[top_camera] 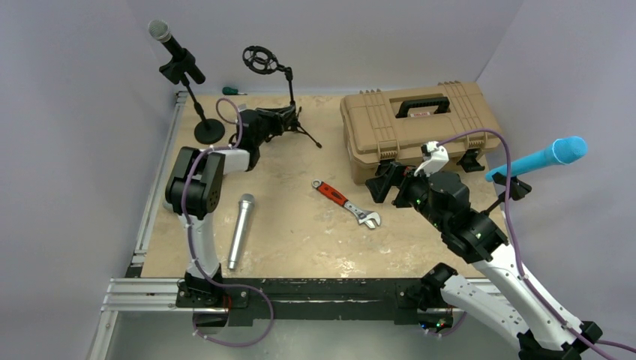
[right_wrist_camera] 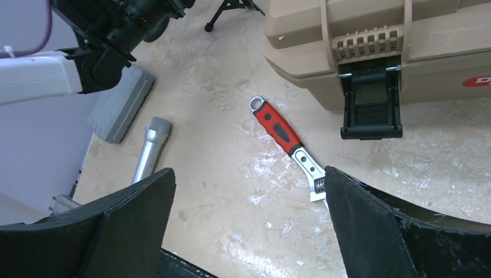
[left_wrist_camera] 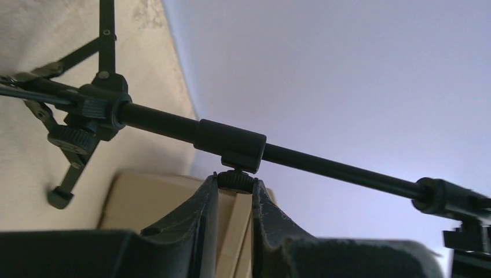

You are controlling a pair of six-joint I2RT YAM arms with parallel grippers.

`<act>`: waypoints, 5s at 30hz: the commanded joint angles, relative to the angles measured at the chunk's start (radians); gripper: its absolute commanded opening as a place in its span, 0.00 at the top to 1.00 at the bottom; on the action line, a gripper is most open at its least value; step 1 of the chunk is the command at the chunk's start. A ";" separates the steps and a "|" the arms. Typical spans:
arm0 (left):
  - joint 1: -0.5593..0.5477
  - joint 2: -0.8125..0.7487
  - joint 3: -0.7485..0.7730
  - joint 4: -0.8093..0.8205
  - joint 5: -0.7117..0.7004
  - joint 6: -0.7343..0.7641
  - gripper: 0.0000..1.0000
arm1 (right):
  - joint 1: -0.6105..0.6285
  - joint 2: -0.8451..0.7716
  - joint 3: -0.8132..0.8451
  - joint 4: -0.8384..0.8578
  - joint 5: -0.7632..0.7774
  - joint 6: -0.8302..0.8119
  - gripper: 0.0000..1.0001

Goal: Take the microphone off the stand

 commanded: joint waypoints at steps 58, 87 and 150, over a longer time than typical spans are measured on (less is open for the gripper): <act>-0.146 -0.154 0.785 -0.905 -0.351 1.324 0.72 | 0.005 0.014 0.000 0.039 0.012 0.016 0.01; -0.139 -0.258 0.554 -0.939 -0.272 1.294 0.34 | 0.005 0.057 0.006 0.057 -0.021 0.012 0.01; 0.492 -0.226 0.680 -0.577 -0.040 1.348 0.31 | 0.005 0.143 0.019 0.071 -0.008 -0.019 0.01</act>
